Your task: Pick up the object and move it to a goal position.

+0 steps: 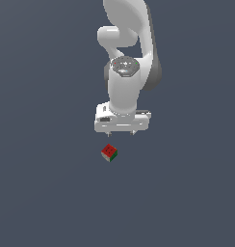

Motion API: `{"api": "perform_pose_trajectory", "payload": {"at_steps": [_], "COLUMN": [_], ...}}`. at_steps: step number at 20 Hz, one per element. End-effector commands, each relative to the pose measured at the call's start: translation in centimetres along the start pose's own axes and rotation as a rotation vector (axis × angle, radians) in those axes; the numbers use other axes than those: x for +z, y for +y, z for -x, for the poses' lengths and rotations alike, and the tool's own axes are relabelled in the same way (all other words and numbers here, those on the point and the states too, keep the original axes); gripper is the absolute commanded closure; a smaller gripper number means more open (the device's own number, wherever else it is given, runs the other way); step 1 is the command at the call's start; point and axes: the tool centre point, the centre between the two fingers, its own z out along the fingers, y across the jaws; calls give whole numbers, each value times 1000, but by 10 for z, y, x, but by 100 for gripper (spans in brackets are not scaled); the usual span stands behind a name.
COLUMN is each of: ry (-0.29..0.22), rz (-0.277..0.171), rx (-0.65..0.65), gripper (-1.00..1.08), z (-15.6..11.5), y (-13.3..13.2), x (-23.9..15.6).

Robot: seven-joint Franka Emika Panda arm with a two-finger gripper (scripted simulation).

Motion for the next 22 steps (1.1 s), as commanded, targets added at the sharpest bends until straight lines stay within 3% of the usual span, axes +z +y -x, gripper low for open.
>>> {"api": "perform_pose_trajectory", "payload": {"at_steps": [1, 22], "ry": [-1, -10], "rz": [1, -5], "rx": [-30, -514], "gripper": [-92, -92], "z": [-1, -11], "y": [2, 35], "x": [4, 58]}}
